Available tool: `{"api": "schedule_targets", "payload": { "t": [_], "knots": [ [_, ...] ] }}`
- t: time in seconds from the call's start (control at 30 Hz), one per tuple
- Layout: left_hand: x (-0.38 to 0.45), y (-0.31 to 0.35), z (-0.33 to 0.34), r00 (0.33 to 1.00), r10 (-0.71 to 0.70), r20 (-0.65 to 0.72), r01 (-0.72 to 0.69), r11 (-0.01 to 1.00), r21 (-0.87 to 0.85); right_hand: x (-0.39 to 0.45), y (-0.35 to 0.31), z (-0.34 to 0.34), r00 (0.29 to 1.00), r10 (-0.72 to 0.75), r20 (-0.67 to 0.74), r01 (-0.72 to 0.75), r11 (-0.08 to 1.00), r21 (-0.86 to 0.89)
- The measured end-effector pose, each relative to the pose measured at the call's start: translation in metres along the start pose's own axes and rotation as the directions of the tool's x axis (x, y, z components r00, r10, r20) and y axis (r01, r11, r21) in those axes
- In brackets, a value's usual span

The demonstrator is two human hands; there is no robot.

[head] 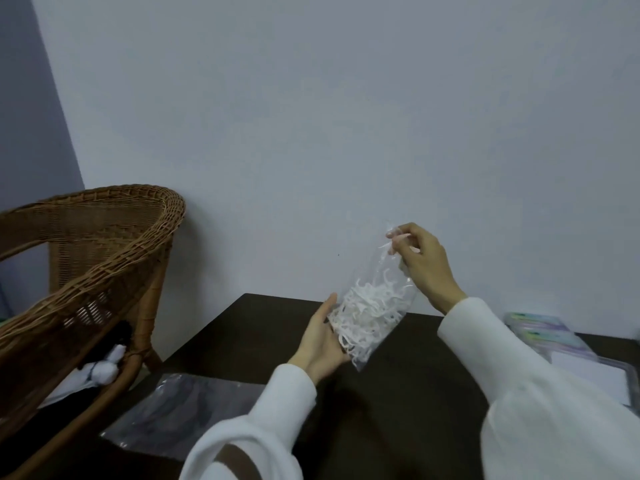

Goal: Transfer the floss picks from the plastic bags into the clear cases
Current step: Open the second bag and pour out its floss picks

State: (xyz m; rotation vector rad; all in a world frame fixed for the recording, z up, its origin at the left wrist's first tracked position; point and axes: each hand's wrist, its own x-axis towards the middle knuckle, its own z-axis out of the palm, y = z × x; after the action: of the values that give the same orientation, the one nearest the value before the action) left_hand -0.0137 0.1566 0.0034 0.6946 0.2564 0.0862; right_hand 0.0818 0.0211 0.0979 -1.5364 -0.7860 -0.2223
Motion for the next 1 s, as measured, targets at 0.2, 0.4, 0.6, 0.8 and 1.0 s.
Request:
{"api": "schedule_targets", "payload": {
  "t": [0.2, 0.4, 0.6, 0.8, 1.0],
  "knots": [
    [0.009, 0.005, -0.001, 0.969, 0.159, -0.189, -0.063, 0.899, 0.433, -0.013, 0.047, -0.035, 0.963, 0.268, -0.021, -0.268, 0.963, -0.007],
    [0.028, -0.01, -0.008, 0.864, 0.391, -0.317, -0.036, 0.677, 0.735, -0.048, 0.073, -0.055, 0.838, 0.529, 0.137, -0.539, 0.841, 0.047],
    [0.038, -0.038, 0.003, 0.846, 0.482, -0.228, 0.054, 0.348, 0.936, -0.072, 0.087, -0.076, 0.746, 0.602, 0.285, -0.64, 0.766, 0.054],
    [0.031, -0.072, 0.037, 0.824, 0.543, 0.162, -0.208, 0.024, 0.978, -0.089, 0.09, -0.085, 0.744, 0.627, 0.232, -0.656, 0.75, 0.078],
    [0.024, -0.107, 0.055, 0.906, 0.315, 0.283, -0.353, 0.19, 0.916, -0.11, 0.095, -0.086, 0.753, 0.61, 0.247, -0.657, 0.715, 0.24]
  ]
}}
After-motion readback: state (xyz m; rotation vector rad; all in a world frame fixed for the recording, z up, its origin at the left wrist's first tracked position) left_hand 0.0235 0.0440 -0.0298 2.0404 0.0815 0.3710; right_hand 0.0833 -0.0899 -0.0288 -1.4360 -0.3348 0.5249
